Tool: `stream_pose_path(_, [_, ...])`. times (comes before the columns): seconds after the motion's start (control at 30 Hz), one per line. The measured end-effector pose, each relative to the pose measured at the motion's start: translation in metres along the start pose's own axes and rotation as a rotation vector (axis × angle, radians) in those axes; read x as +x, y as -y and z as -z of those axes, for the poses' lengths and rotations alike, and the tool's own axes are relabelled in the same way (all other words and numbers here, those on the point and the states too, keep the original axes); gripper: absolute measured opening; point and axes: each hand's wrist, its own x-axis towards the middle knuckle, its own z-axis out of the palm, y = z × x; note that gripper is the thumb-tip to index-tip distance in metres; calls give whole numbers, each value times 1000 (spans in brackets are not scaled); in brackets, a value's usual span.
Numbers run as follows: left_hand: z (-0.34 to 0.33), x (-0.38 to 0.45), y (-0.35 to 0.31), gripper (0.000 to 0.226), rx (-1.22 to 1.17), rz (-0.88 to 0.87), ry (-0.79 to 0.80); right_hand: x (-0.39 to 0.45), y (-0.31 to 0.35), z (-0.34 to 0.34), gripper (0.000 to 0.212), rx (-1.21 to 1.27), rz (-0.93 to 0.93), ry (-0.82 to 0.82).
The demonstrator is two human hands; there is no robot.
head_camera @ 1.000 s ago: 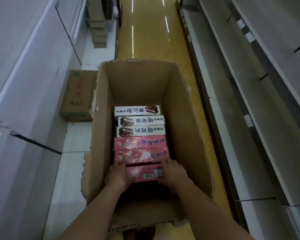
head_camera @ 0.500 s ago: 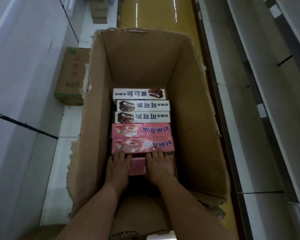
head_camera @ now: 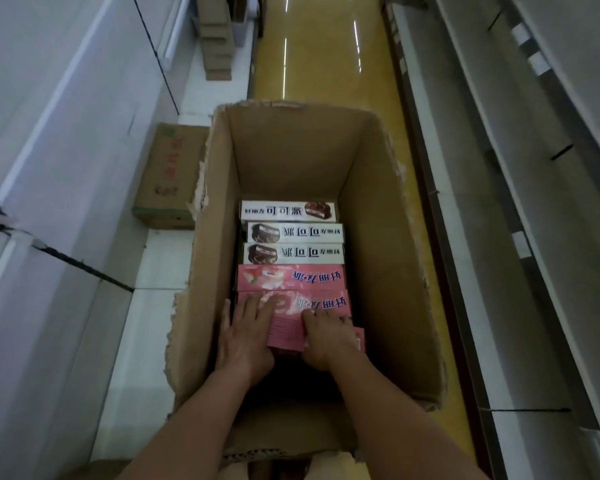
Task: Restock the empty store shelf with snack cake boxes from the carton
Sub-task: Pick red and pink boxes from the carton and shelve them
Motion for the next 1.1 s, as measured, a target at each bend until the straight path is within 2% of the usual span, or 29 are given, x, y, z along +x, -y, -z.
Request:
stream_pose_path(0.1, [20,-8,-2,94,-133,55,-106,-11,-2,16,58,245,-111,51])
stream_pose_path(0.23, [51,-17,-14,115,-432,352,-143,-28,-12,35,51,575,-191,79])
stream_pose_path(0.33, [66,-16,-28,118,-686,504,-204,-45,-18,56,54,989,-187,84])
stream_pose_path(0.4, [75,-12,-38,110,-873,568,-175,-55,-25,67,50,1234,-178,102])
stream_pose_path(0.5, [97,-8,-54,67,-1175,572,-96,-70,-33,80,38,1387,-168,121])
stream_pose_path(0.57, [115,-8,-62,42,-1290,524,-9,-80,-36,87,32,1496,-141,154])
stream_pose_path(0.7, [148,-9,-79,56,-1332,415,84,-97,-38,100,49,1610,-95,166])
stream_pose_path(0.8, [165,-12,-90,51,-1269,402,53,-115,-41,118,42,1639,-52,136])
stream_pose_path(0.87, [173,-16,-100,52,-1294,392,16,-129,-39,134,39,1695,-52,22])
stream_pose_path(0.93, [182,-16,-110,50,-1228,387,-109,-137,-26,148,39,1608,-83,-201])
stream_pose_path(1.0, [191,-21,-128,61,-1238,378,-175,-141,-9,155,43,1204,-144,-525])
stream_pose_path(1.1, [208,-37,-163,78,-1558,276,-22,-147,10,158,41,530,-246,-955])
